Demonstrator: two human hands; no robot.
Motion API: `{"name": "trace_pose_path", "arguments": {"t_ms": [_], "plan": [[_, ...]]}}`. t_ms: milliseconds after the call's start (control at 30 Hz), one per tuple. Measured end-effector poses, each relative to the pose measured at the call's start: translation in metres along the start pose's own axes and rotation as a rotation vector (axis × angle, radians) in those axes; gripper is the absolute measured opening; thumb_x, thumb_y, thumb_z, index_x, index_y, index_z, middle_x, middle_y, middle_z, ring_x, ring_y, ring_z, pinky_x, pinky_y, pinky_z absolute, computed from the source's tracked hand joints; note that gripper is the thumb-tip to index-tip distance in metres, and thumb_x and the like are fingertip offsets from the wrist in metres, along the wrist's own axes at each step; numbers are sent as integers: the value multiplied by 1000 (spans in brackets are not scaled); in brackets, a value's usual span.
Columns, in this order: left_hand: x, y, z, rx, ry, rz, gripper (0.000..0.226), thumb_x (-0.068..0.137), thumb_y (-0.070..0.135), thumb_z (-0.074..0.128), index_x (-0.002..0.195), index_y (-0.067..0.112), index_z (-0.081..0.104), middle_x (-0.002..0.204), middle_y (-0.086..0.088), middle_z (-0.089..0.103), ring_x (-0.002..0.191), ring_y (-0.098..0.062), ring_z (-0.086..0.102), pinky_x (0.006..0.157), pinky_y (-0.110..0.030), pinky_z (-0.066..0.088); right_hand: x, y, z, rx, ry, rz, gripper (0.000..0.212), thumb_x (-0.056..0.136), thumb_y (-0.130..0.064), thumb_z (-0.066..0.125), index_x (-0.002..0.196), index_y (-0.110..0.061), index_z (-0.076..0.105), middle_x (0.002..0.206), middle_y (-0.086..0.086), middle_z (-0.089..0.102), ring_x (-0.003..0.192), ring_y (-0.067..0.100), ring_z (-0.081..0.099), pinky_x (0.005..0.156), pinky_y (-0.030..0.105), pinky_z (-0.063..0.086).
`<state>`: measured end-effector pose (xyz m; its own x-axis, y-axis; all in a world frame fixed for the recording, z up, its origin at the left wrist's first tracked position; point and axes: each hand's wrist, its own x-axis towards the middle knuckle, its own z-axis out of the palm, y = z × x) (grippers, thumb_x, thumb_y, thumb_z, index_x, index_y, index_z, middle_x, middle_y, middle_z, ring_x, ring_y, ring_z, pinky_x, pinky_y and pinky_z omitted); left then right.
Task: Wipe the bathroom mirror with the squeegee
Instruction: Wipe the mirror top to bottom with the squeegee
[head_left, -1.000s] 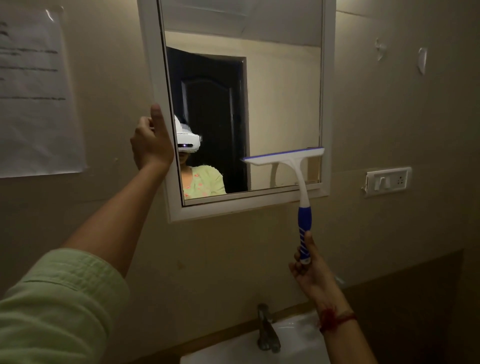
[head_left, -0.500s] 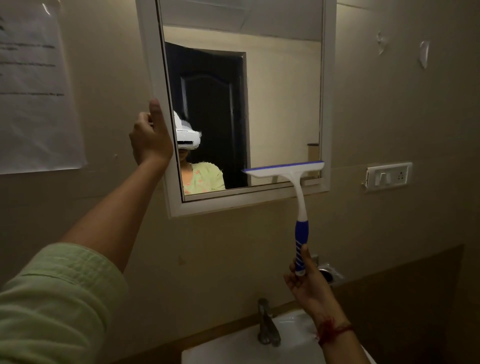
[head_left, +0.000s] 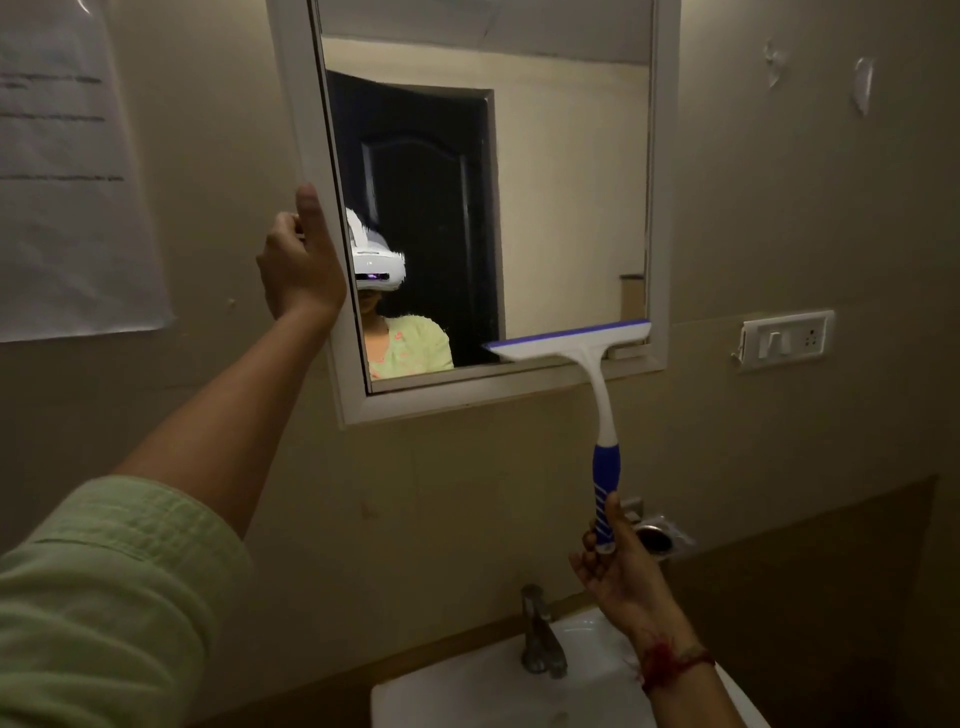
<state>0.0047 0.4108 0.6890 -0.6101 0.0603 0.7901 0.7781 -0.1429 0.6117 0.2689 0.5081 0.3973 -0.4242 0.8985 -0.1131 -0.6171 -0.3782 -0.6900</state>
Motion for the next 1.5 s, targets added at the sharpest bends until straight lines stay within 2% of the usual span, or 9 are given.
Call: {"name": "trace_pose_path", "arguments": {"t_ms": [167,300,533,767,967,1300,1500], "plan": [[-1,5,-2,1,3,-9,45,97,49,26,59,26,28,58,10,35,51,1,32,51,3,31,-1,-9,10,47,-33,-29,40,61,-48,71,86,-18,61,53,-3,57,45,8,56,74,32,50],[-1,6,-2,-4,5,-15,44,97,50,26,59,27,30,59,11,37,52,1,33,51,3,31,5,-19,23,4,-55,-93,39,64,-52,69,82,-18,60,54,-4,58,45,7,57,69,31,50],[1,4,-2,-23,-13,-27,43,97,50,26,60,27,31,60,11,38,54,1,34,52,3,31,0,9,-1,-22,29,-10,41,63,-50,67,88,-18,61,53,-3,59,65,14,54,72,35,48],[-1,4,-2,-18,-11,-13,43,97,50,26,60,28,30,60,10,37,53,1,34,51,4,30,-5,-2,9,-16,9,-12,40,63,-48,68,85,-16,58,53,-2,55,58,13,49,72,32,47],[0,3,-2,-23,-21,-18,43,97,51,26,61,28,31,60,11,37,53,1,34,48,1,31,-1,6,11,-25,15,-41,41,63,-54,66,79,-17,58,50,-4,56,43,8,53,69,32,47],[0,7,-2,-16,-14,-36,44,96,52,27,59,27,30,59,11,36,52,1,32,49,0,32,-12,10,2,0,34,-22,38,63,-51,66,78,-17,58,51,-5,55,43,6,50,73,31,47],[2,6,-3,-31,-24,-38,44,96,51,26,60,27,30,59,11,36,52,1,32,50,2,31,-14,8,14,17,19,-39,40,63,-49,67,87,-17,61,55,-3,59,47,7,57,72,31,48]]}}
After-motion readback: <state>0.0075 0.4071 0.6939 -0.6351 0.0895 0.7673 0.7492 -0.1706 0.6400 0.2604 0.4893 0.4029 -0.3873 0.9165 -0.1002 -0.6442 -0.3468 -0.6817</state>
